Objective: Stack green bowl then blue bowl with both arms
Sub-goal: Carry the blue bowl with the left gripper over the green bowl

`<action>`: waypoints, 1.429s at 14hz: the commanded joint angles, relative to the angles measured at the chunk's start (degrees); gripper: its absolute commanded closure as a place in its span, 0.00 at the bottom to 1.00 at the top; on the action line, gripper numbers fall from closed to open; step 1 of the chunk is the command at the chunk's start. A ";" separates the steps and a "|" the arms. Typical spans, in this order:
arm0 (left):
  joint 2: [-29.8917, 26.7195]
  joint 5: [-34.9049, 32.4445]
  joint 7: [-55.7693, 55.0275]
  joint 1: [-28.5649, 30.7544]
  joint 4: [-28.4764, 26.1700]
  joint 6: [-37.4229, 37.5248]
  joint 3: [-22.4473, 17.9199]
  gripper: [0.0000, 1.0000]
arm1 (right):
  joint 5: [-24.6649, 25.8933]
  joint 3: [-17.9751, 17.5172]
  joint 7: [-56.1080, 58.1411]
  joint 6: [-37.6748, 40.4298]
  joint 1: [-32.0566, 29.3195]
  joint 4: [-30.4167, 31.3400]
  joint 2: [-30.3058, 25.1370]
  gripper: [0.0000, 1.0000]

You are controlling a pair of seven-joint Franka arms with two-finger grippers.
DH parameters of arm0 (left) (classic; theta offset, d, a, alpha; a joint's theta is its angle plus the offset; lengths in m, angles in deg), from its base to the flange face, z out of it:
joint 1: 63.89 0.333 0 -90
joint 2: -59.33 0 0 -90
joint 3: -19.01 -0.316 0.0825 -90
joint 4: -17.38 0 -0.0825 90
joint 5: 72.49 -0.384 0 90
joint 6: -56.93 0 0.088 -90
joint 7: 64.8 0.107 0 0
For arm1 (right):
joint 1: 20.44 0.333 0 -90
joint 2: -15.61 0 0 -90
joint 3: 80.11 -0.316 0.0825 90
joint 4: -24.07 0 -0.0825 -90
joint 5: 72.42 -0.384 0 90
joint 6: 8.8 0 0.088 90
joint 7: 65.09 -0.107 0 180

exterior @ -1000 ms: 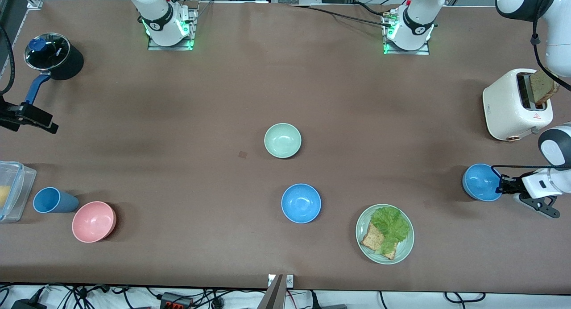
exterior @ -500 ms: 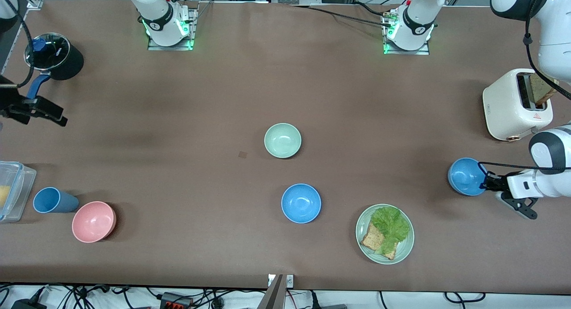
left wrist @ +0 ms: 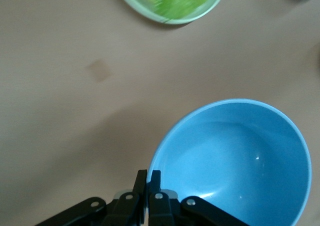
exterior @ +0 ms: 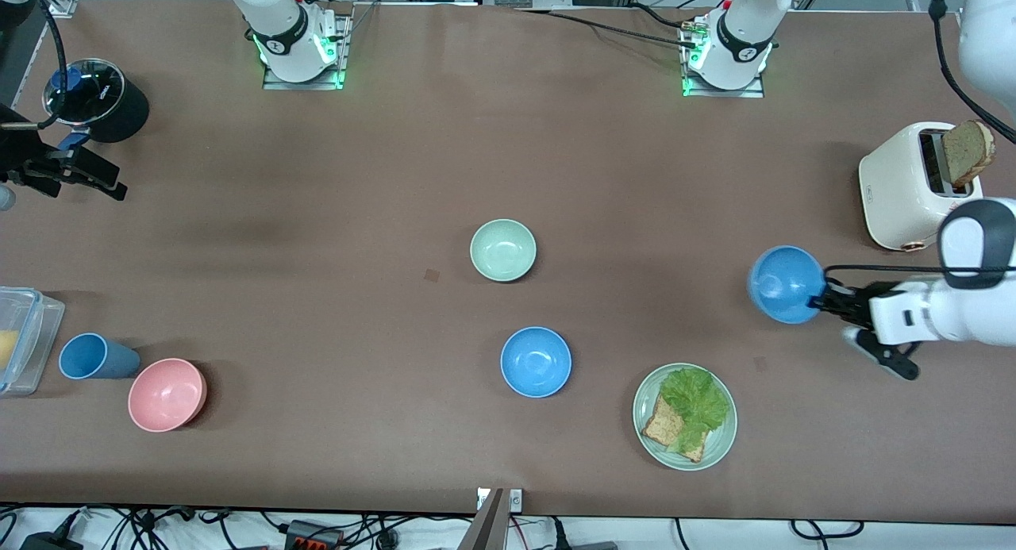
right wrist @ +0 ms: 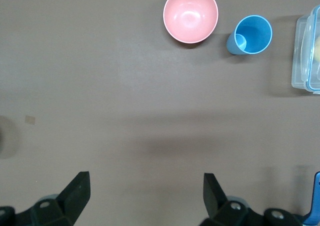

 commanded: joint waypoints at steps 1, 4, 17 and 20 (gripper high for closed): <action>-7.59 0.70 -17.89 1.04 -10.96 -3.96 8.58 1.00 | 0.66 -0.49 0.86 -0.01 -0.30 1.30 -1.54 0.00; -12.97 0.70 -34.95 1.75 -23.28 -16.42 16.77 1.00 | 0.93 -0.49 0.86 -0.19 -0.30 1.30 -1.54 0.00; -7.09 -11.66 -87.10 -26.35 -31.05 -44.15 13.66 1.00 | 1.02 -0.40 0.86 0.43 -0.30 1.56 -2.06 0.00; -3.49 -17.22 -92.05 -28.66 -27.72 -44.15 12.05 1.00 | 1.02 -0.49 0.86 0.43 -0.30 1.56 -2.06 0.00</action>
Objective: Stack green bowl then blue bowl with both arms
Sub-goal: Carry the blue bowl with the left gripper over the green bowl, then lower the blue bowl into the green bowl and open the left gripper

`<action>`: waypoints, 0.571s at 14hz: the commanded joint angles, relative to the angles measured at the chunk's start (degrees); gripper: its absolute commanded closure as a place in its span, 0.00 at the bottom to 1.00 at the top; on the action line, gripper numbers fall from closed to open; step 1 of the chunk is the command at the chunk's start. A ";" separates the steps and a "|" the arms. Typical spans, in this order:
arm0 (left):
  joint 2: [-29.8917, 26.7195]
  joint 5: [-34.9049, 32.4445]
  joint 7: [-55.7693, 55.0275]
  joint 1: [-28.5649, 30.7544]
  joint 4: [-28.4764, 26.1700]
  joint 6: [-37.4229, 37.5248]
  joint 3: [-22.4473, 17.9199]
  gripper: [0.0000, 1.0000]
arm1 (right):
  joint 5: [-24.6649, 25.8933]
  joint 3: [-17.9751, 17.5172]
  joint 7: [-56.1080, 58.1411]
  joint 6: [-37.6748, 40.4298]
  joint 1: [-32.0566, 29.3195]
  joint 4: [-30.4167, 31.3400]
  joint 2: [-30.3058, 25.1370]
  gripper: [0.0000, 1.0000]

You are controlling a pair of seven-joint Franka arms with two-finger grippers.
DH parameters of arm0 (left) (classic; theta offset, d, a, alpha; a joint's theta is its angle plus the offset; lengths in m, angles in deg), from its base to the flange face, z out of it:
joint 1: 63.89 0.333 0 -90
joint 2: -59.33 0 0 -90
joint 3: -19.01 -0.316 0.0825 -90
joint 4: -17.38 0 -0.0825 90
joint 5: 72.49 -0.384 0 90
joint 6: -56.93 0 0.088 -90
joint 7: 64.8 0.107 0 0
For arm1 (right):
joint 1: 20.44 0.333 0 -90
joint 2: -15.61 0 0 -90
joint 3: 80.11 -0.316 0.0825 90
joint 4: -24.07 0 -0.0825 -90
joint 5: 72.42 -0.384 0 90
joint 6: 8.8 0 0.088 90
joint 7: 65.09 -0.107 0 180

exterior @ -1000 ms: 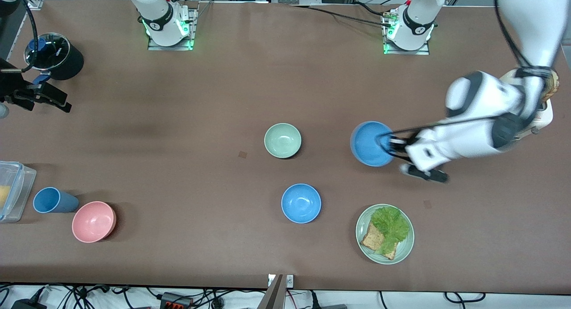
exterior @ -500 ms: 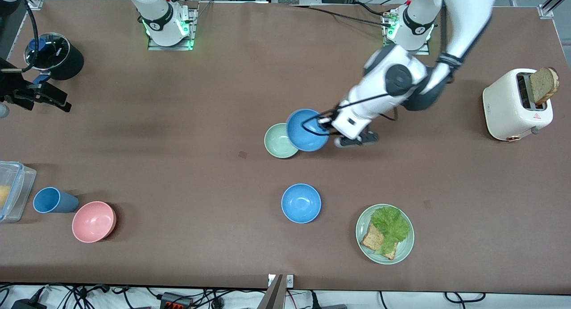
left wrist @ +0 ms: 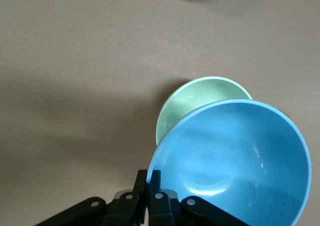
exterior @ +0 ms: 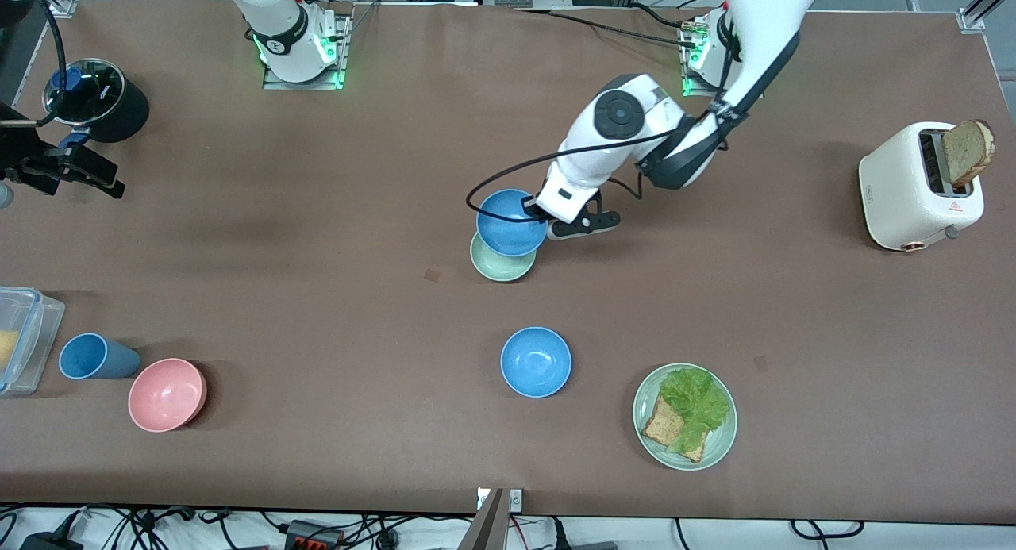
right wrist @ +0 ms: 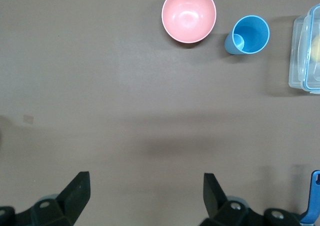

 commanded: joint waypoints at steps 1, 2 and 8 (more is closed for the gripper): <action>3.82 -3.97 -2.67 -1.77 4.36 0.10 -1.24 1.00 | 0.59 -0.49 0.76 0.08 -0.17 1.41 -1.62 0.00; 4.36 -4.06 -2.94 -2.38 5.07 0.19 -1.33 1.00 | 0.59 -0.58 0.58 0.17 -0.09 1.40 -1.62 0.00; 6.99 -4.41 -2.94 -3.26 7.62 0.10 -1.50 1.00 | 0.59 -0.49 0.76 0.17 -0.17 1.32 -1.71 0.00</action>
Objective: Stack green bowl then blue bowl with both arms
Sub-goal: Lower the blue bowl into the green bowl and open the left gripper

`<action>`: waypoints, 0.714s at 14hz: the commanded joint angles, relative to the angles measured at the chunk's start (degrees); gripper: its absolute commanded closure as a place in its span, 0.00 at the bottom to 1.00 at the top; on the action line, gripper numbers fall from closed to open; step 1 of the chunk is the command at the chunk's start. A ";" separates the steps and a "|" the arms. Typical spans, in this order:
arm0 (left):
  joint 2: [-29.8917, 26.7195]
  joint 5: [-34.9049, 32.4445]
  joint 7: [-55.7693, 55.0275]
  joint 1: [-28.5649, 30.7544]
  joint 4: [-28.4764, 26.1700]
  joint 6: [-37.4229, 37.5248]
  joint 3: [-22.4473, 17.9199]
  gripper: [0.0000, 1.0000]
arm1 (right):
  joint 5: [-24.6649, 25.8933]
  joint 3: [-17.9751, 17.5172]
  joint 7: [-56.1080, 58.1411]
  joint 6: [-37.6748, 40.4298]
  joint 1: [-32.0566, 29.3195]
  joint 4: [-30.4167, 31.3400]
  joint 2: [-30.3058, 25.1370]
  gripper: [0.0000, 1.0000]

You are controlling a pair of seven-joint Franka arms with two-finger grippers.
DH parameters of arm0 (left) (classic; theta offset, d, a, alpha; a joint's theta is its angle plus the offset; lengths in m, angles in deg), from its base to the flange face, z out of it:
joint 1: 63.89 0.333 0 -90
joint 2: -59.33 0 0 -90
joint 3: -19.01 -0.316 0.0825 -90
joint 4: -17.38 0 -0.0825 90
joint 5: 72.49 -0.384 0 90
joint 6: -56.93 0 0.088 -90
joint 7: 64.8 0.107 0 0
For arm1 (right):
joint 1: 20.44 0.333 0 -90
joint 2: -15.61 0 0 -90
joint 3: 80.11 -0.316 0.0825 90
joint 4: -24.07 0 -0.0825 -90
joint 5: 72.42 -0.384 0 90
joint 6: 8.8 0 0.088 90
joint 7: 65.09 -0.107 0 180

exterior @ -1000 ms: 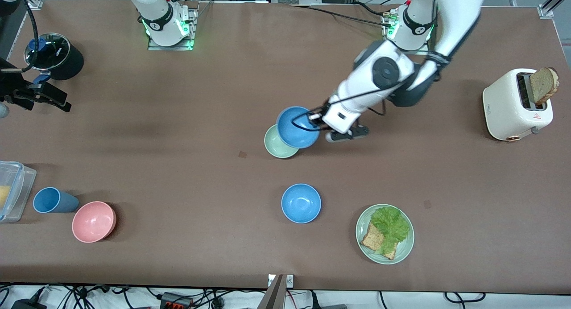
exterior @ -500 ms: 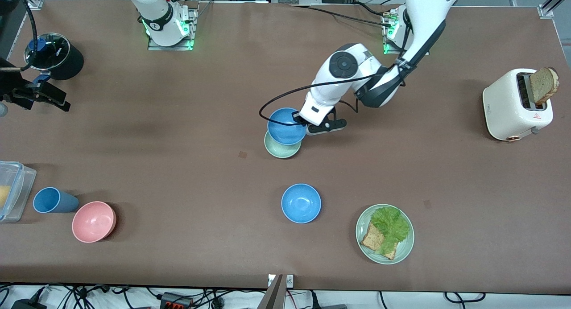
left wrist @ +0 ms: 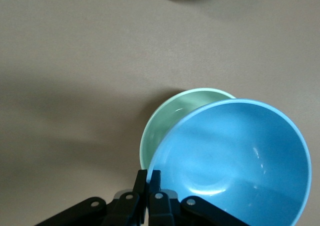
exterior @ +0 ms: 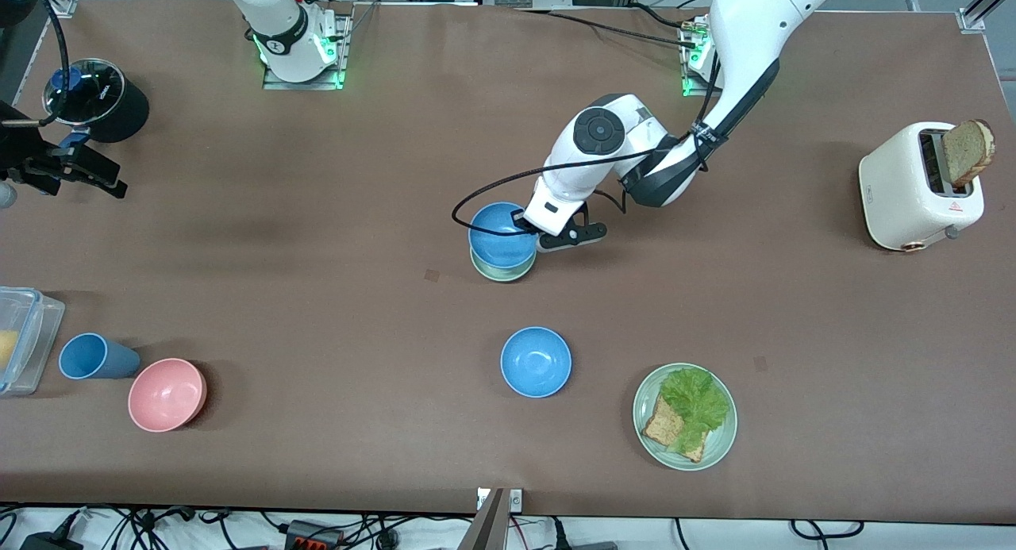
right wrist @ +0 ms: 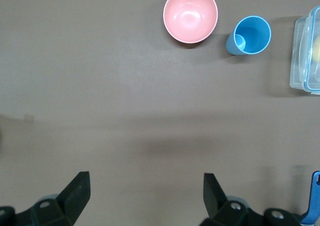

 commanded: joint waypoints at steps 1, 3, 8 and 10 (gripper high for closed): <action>2.42 -2.00 -1.66 -2.49 2.93 0.24 -1.21 0.99 | 0.59 -0.29 0.84 0.17 -0.31 1.31 -1.68 0.00; 2.43 -2.00 -2.97 -3.81 3.02 0.24 -2.44 0.86 | 0.59 -0.29 0.93 0.17 -0.31 1.23 -1.68 0.00; 1.20 -1.65 -4.83 -0.40 4.16 1.29 -1.83 0.74 | 0.59 -0.29 0.93 0.17 -0.31 1.23 -1.68 0.00; -0.03 -1.65 -4.48 2.49 4.34 4.61 0.36 0.74 | 0.59 -0.20 0.93 0.17 -0.31 1.23 -1.68 0.00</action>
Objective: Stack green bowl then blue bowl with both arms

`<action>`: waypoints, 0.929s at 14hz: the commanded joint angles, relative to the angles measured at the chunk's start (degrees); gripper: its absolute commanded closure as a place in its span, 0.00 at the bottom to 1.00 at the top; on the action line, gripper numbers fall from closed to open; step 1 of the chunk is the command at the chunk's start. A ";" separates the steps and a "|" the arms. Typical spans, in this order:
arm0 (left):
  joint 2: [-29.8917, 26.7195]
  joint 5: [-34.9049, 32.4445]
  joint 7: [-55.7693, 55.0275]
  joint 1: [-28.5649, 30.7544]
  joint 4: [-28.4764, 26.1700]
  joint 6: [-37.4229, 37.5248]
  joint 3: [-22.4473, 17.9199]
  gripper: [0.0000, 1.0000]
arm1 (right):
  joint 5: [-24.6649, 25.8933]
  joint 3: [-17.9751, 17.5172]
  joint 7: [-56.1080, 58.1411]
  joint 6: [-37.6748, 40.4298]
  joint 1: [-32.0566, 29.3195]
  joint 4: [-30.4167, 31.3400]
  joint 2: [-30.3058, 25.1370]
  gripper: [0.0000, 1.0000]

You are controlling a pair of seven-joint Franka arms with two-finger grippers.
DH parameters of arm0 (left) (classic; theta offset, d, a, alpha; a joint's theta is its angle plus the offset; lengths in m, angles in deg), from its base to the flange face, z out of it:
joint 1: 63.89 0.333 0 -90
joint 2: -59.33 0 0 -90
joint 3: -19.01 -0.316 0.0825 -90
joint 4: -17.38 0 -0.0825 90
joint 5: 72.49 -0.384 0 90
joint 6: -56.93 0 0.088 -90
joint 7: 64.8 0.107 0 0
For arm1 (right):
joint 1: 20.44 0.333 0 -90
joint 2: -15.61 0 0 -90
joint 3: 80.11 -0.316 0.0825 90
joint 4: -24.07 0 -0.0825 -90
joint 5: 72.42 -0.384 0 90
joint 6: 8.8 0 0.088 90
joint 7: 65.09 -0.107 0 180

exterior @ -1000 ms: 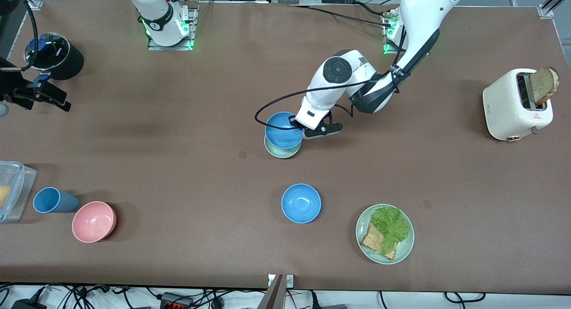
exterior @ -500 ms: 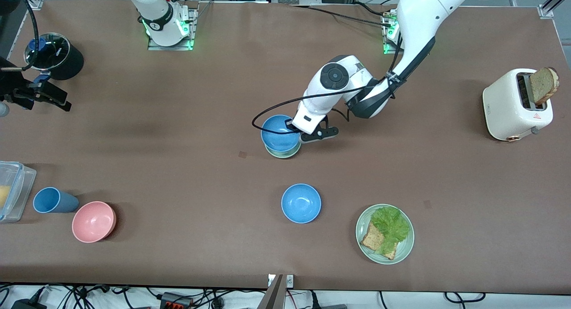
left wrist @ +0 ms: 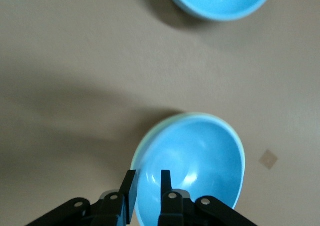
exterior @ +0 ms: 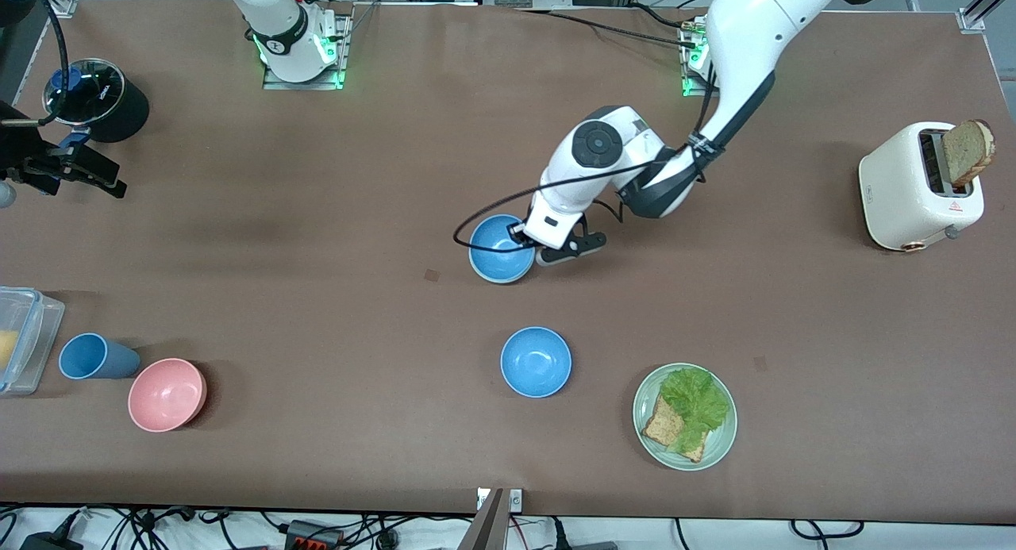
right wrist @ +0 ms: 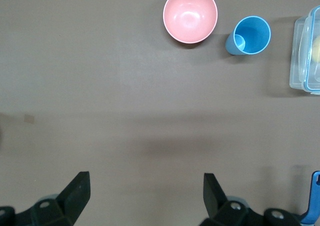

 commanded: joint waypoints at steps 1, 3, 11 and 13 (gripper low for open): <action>-2.17 -1.63 -0.76 6.37 0.32 4.29 4.84 0.74 | 0.58 -0.23 0.93 0.17 -0.30 1.14 -1.64 0.00; -2.35 -1.63 4.31 16.02 0.32 7.79 12.74 0.73 | 0.58 -0.23 0.93 0.17 -0.30 1.14 -1.64 0.00; -2.00 -1.81 33.30 37.25 7.06 26.67 25.09 0.25 | 0.58 -0.32 0.93 0.17 -0.22 1.14 -1.64 0.00; -1.91 -2.07 42.52 38.91 9.88 31.44 24.74 0.00 | 0.58 -0.32 1.02 0.17 -0.22 1.05 -1.73 0.00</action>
